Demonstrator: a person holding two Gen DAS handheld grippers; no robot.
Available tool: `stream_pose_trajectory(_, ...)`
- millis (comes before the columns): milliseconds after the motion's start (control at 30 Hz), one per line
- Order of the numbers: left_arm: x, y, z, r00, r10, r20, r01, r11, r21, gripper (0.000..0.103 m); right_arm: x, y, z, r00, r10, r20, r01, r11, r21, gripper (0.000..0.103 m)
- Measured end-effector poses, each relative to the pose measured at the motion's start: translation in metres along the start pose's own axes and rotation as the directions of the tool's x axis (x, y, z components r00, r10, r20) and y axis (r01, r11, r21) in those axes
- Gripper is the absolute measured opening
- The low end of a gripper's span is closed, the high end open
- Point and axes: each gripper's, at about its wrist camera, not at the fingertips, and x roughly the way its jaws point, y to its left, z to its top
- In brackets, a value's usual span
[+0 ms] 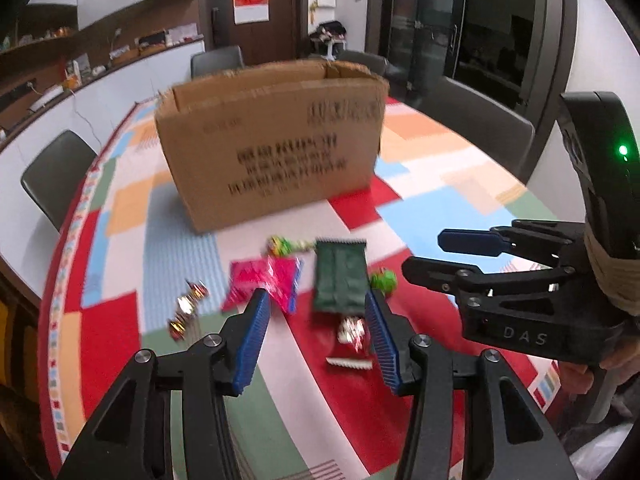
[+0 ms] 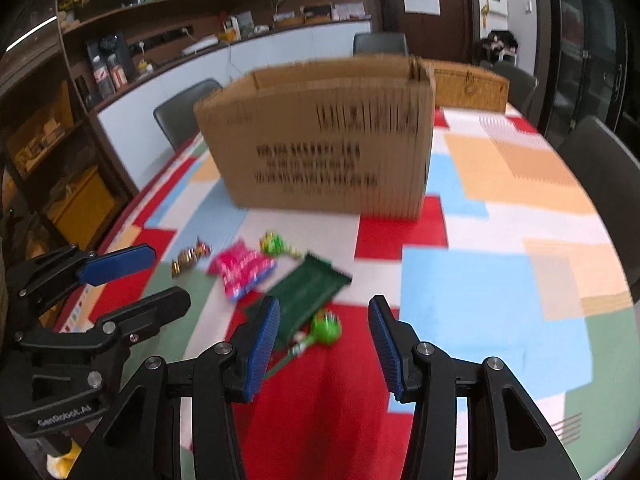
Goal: Organize snacks
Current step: 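Move both tools back from the box to the snack pile, then grasp the green lollipop with the right tool while the left tool grasps the red-and-white candy packet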
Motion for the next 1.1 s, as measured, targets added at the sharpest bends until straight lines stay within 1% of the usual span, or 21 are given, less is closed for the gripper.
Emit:
stream_pose_trajectory(167,0.015,0.0,-0.014,0.999,-0.015,-0.029,0.014,1.0,-0.022,0.048,0.019,-0.008,-0.013,0.999,0.011,-0.048,-0.009,0.999,0.049,0.047)
stream_pose_trajectory(300,0.025,-0.003,-0.019,0.998,-0.038,-0.041,0.037,0.999,-0.023,0.047,0.03,-0.013,-0.013,0.998,0.021,-0.059,-0.015,0.996,0.09,0.047)
stream_pose_trajectory(433,0.035,-0.006,-0.022,0.996,-0.056,-0.062,0.055,0.998,-0.02,0.045,0.041,-0.014,-0.011,0.997,0.034,-0.067,-0.026,0.994,0.108,0.043)
stream_pose_trajectory(500,0.041,-0.006,-0.023,0.994,-0.071,-0.078,0.069,0.997,-0.028,0.041,0.048,-0.015,-0.011,0.996,0.042,-0.077,-0.033,0.992,0.119,0.041)
stream_pose_trajectory(733,0.057,-0.008,-0.023,0.99,-0.097,-0.103,0.094,0.995,-0.039,0.034,0.068,-0.019,-0.012,0.991,0.061,-0.122,-0.044,0.989,0.14,0.037)
stream_pose_trajectory(833,0.063,-0.008,-0.024,0.988,-0.106,-0.113,0.102,0.994,-0.046,0.033,0.069,-0.017,-0.012,0.992,0.055,-0.116,-0.04,0.991,0.129,0.036)
stream_pose_trajectory(933,0.069,-0.008,-0.025,0.986,-0.113,-0.126,0.107,0.993,-0.054,0.03,0.07,-0.015,-0.013,0.992,0.038,-0.12,-0.025,0.994,0.109,0.028)
stream_pose_trajectory(1033,0.07,-0.008,-0.026,0.985,-0.115,-0.127,0.108,0.992,-0.057,0.025,0.068,-0.019,-0.015,0.991,0.051,-0.123,-0.036,0.992,0.122,0.027)
stream_pose_trajectory(1100,0.07,-0.01,-0.027,0.986,-0.112,-0.127,0.106,0.993,-0.055,0.023,0.066,-0.021,-0.017,0.99,0.05,-0.129,-0.033,0.991,0.129,0.027)
